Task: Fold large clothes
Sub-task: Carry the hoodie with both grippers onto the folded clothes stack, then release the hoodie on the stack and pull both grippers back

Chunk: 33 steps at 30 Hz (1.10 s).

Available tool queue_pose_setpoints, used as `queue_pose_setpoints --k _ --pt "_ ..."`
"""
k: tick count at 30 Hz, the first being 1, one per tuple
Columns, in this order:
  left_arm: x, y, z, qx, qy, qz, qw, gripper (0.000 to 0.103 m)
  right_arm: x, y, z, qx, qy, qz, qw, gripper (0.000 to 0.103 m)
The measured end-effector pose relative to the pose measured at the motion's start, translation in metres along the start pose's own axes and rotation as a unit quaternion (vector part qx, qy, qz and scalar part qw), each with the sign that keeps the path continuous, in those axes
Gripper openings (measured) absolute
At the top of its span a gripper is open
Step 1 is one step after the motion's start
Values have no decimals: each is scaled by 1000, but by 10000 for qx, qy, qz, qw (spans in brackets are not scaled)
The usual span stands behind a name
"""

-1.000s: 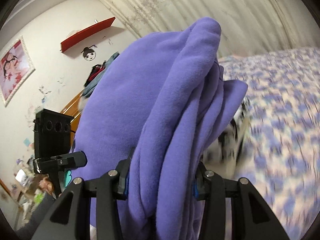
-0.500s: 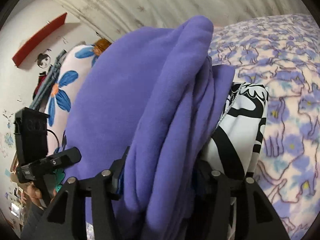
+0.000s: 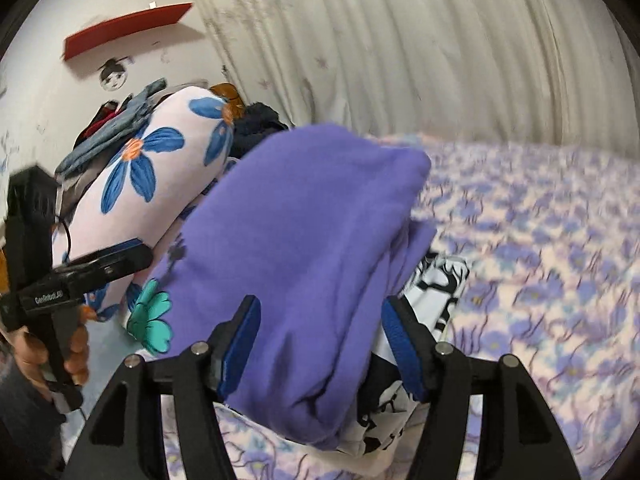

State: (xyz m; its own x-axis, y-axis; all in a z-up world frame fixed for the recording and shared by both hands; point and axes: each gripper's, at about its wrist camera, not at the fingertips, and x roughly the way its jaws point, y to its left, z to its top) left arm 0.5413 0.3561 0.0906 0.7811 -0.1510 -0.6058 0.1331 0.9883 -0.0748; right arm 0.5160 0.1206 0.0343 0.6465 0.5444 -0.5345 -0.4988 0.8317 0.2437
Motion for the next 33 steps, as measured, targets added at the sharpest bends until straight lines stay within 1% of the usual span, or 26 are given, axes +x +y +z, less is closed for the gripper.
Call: queue_pose_setpoints --k 1,2,3,5,6,8,9,14,16,17,18,20,22,23,24,26,28,30,32,33 --pt "3 -6 -1 134 80 97 9998 59 3 5 -1 -50 69 4 10000 50" --pt "9 -12 -2 279 232 248 9990 44 7 7 -1 -66 182 3 9998 30" --pt "19 -16 -6 374 415 414 9976 41 17 9 -5 -58 378 -36 9993 15" --pt "23 -17 -9 323 417 543 9971 41 32 7 -12 -94 657 -283 9974 13" --pt "25 -15 -9 242 416 538 9974 41 38 4 -17 -98 719 -460 9963 6" --pt "28 -11 -9 113 525 526 9972 42 38 -2 -20 -4 686 -472 9965 5" --pt "30 -10 -9 55 549 577 9968 43 36 -6 -21 58 676 -457 9966 5" --pt "22 -15 -9 -149 578 688 9958 46 23 -13 -22 193 754 -402 9962 5" --pt "17 -20 -9 -255 649 767 9946 51 13 -9 -22 238 822 -370 9956 5" --pt "15 -22 -9 -325 715 772 9939 59 4 -8 -22 276 850 -350 9954 6" --pt "12 -24 -10 -393 786 741 9934 63 -3 -5 -22 292 865 -343 9952 10" --pt "3 -30 -13 -457 892 682 9926 64 -20 -2 -23 315 901 -252 9951 10" --pt "-12 -43 -16 -418 955 636 9925 65 -42 4 -24 291 947 -211 9949 10" --pt "-22 -51 -17 -386 958 605 9928 68 -53 7 -25 269 966 -192 9948 10" --pt "-33 -60 -19 -327 950 586 9932 74 -68 11 -26 244 988 -173 9947 10" --pt "-60 -81 -21 -191 875 636 9940 82 -91 15 -28 241 1024 -143 9944 10" --pt "-94 -106 -22 -67 793 739 9941 84 -122 23 -29 234 1040 -103 9943 10" --pt "-122 -125 -22 -57 732 785 9942 84 -155 30 -28 240 1010 -102 9945 10" --pt "-158 -148 -22 -142 665 667 9954 86 -189 34 -27 333 977 -13 9947 10" --pt "-176 -159 -22 -172 635 564 9962 90 -207 37 -27 386 949 39 9947 10"
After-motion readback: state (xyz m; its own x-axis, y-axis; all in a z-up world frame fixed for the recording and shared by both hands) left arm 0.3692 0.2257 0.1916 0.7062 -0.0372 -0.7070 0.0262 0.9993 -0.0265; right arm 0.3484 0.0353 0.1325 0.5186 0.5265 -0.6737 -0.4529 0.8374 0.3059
